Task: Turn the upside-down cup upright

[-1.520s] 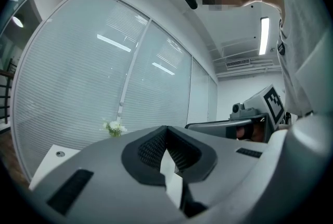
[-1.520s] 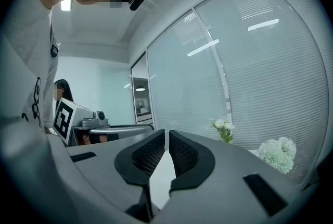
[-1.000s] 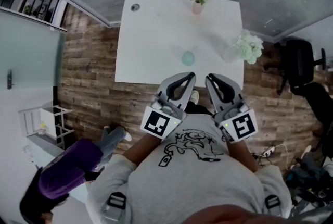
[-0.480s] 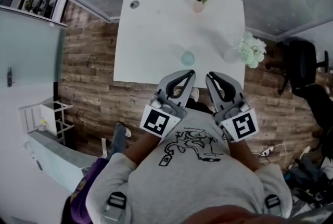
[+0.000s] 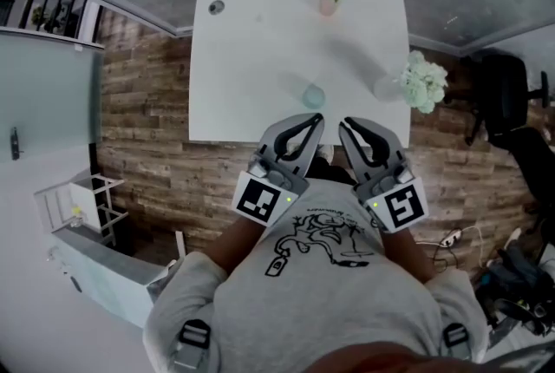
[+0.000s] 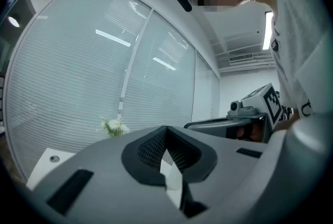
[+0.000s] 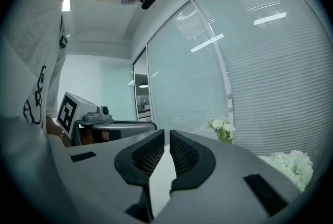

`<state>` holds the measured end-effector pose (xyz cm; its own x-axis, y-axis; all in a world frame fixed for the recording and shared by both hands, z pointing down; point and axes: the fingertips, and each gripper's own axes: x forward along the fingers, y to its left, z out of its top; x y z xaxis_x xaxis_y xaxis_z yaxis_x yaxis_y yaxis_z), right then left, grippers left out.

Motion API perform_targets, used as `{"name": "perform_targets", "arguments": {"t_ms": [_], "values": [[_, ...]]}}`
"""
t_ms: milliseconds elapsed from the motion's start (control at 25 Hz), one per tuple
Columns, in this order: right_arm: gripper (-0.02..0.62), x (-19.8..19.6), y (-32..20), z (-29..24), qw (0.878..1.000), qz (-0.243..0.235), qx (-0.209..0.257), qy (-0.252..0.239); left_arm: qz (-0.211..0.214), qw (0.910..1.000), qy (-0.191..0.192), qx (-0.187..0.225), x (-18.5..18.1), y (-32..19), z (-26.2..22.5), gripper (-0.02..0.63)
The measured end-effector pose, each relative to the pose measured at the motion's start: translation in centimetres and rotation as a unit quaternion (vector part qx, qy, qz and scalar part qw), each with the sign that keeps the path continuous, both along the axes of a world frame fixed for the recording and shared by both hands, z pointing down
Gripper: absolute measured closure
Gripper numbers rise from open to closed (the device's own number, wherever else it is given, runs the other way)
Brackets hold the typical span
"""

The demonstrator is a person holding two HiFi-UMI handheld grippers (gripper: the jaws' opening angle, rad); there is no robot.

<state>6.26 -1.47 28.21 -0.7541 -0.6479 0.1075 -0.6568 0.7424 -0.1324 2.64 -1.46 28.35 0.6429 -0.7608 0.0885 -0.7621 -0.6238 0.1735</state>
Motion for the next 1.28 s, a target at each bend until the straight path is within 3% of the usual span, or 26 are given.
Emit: {"name": "perform_targets", "arguments": {"t_ms": [480, 680, 1280], "values": [[0.543, -2.1, -1.9, 3.6, 1.0, 0.008, -0.003, 0.022, 0.037, 0.9991, -0.021, -0.008, -2.0, -1.7, 3.5, 0.603], [0.46, -2.5, -1.9, 5.6, 0.999, 0.005, -0.007, 0.032, 0.053, 0.9982, -0.028, -0.008, -2.1, -1.5, 5.3, 0.603], [0.385, -4.0, -3.0, 12.8, 0.997, 0.003, -0.026, 0.072, 0.08, 0.9957, -0.039, -0.023, -3.4, -2.3, 11.8, 0.603]]}}
